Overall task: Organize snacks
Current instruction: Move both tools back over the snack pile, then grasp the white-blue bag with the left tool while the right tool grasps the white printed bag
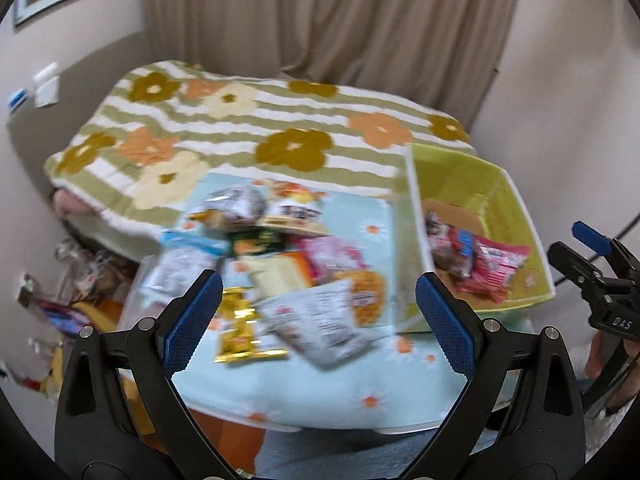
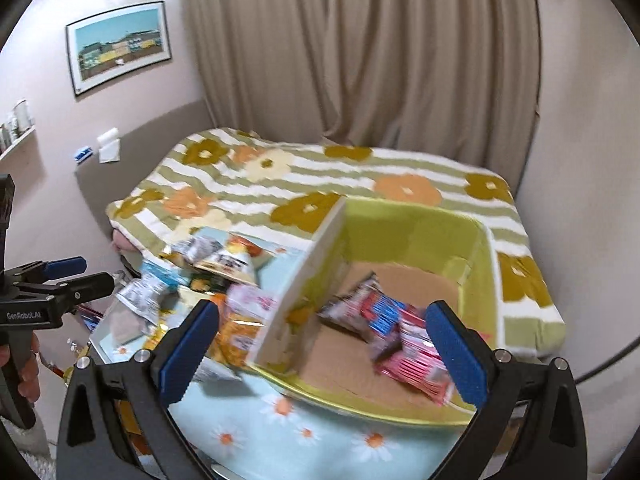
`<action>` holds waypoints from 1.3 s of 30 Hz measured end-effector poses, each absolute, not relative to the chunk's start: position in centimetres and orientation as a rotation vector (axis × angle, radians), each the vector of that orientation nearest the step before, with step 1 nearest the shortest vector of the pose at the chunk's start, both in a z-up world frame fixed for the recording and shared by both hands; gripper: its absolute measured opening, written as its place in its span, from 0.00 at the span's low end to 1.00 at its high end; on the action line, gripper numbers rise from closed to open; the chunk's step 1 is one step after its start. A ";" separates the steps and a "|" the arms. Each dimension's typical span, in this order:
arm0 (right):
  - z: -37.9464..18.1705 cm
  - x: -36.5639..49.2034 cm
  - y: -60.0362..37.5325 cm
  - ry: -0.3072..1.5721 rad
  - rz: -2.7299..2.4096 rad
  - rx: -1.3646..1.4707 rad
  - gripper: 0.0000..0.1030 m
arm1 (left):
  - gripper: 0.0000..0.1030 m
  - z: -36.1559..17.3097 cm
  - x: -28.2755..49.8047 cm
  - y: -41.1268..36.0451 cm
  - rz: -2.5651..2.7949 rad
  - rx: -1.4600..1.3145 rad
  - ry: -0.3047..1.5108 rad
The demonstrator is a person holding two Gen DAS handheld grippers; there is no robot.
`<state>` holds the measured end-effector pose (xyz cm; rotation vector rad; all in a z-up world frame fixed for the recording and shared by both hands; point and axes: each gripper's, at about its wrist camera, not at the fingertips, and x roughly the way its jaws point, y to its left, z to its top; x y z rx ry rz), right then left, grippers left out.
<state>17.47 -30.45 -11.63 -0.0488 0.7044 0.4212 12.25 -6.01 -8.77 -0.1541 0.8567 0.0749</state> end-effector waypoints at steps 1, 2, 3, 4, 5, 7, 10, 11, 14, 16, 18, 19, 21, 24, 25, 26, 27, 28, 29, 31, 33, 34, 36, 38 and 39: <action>-11.7 17.3 -29.8 0.702 0.433 -0.048 1.00 | 0.94 -8.7 12.0 -5.1 0.090 -0.159 0.855; -11.8 17.2 -28.8 0.701 0.450 -0.050 1.00 | 0.94 -8.6 11.8 -4.1 0.103 -0.167 0.852; -11.9 17.0 -27.9 0.702 0.464 -0.052 1.00 | 0.94 -8.5 11.5 -2.9 0.113 -0.177 0.849; -12.1 16.9 -27.2 0.703 0.476 -0.055 1.00 | 0.94 -8.5 11.4 -1.8 0.121 -0.187 0.847; -12.3 16.9 -26.4 0.706 0.490 -0.058 1.00 | 0.94 -8.7 11.3 -1.1 0.127 -0.191 0.847; -12.8 16.7 -24.2 0.713 0.524 -0.057 1.00 | 0.94 -8.9 11.5 1.0 0.129 -0.205 0.852; -13.6 16.5 -21.2 0.724 0.556 -0.058 1.00 | 0.94 -9.5 12.0 3.7 0.115 -0.205 0.879; -13.8 16.5 -20.3 0.727 0.560 -0.058 1.00 | 0.94 -9.8 12.3 4.6 0.109 -0.193 0.890; -15.3 16.6 -17.5 0.759 0.560 -0.038 1.00 | 0.94 -10.8 13.4 6.6 0.097 -0.166 0.930; -16.2 16.8 -16.0 0.780 0.545 -0.029 1.00 | 0.94 -12.2 14.5 8.3 0.067 -0.160 0.973; -17.2 16.7 -14.7 0.799 0.515 -0.021 1.00 | 0.94 -13.4 15.6 9.2 0.042 -0.146 1.010; -17.6 16.7 -14.3 0.809 0.501 -0.016 1.00 | 0.94 -14.1 16.3 9.7 0.026 -0.135 1.030; -18.6 16.7 -13.7 0.831 0.468 -0.002 1.00 | 0.94 -15.3 17.4 10.3 -0.008 -0.118 1.065; -20.2 16.6 -12.9 0.873 0.410 -0.022 1.00 | 0.94 -17.9 19.3 10.8 -0.068 -0.094 1.127; -20.6 16.5 -12.7 0.884 0.396 -0.032 1.00 | 0.94 -18.8 19.9 10.8 -0.085 -0.091 1.145; -21.1 16.3 -12.5 0.898 0.376 -0.043 1.00 | 0.94 -19.8 20.5 10.8 -0.096 -0.088 1.163; -21.4 16.3 -12.5 0.908 0.364 -0.051 1.00 | 0.94 -20.5 21.0 10.7 -0.101 -0.088 1.176; -21.7 16.2 -12.5 0.915 0.355 -0.058 1.00 | 0.94 -21.2 21.3 10.7 -0.105 -0.089 1.188; -22.0 16.2 -12.5 0.924 0.341 -0.070 1.00 | 0.94 -22.0 21.7 10.7 -0.103 -0.092 1.200; -22.6 16.4 -12.6 0.939 0.326 -0.088 1.00 | 0.94 -23.5 22.4 10.6 -0.101 -0.099 1.223; -23.3 16.6 -12.7 0.954 0.317 -0.096 1.00 | 0.94 -24.9 22.9 10.3 -0.087 -0.088 1.237; -23.7 16.8 -12.7 0.962 0.318 -0.097 1.00 | 0.94 -25.4 23.1 10.2 -0.078 -0.081 1.240; -24.6 17.2 -12.8 0.977 0.323 -0.111 1.00 | 0.94 -26.6 23.5 9.9 -0.048 -0.059 1.246; -25.4 17.4 -12.7 0.992 0.329 -0.152 1.00 | 0.93 -27.4 23.8 9.7 -0.017 -0.040 1.249; -25.7 17.4 -12.6 0.999 0.335 -0.172 1.00 | 0.93 -27.9 23.9 9.6 0.005 -0.025 1.247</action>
